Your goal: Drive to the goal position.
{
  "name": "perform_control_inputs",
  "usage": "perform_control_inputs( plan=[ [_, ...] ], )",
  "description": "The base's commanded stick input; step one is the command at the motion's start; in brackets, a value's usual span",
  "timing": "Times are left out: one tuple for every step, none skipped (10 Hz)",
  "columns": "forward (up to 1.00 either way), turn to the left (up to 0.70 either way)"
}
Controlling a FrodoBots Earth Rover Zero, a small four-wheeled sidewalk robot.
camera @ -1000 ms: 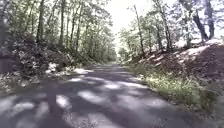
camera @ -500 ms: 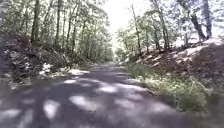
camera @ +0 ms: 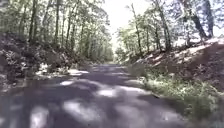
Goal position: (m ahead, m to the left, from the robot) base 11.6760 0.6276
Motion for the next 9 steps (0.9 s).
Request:
perform_control_inputs(
  plan=[
    [0.45, 0.0],
    [0.45, 0.0],
    [0.45, 0.0],
    [0.45, 0.0],
    [0.45, 0.0],
    [0.45, 0.0],
    [0.45, 0.0],
    [0.45, 0.0],
    [0.45, 0.0]
  ],
)
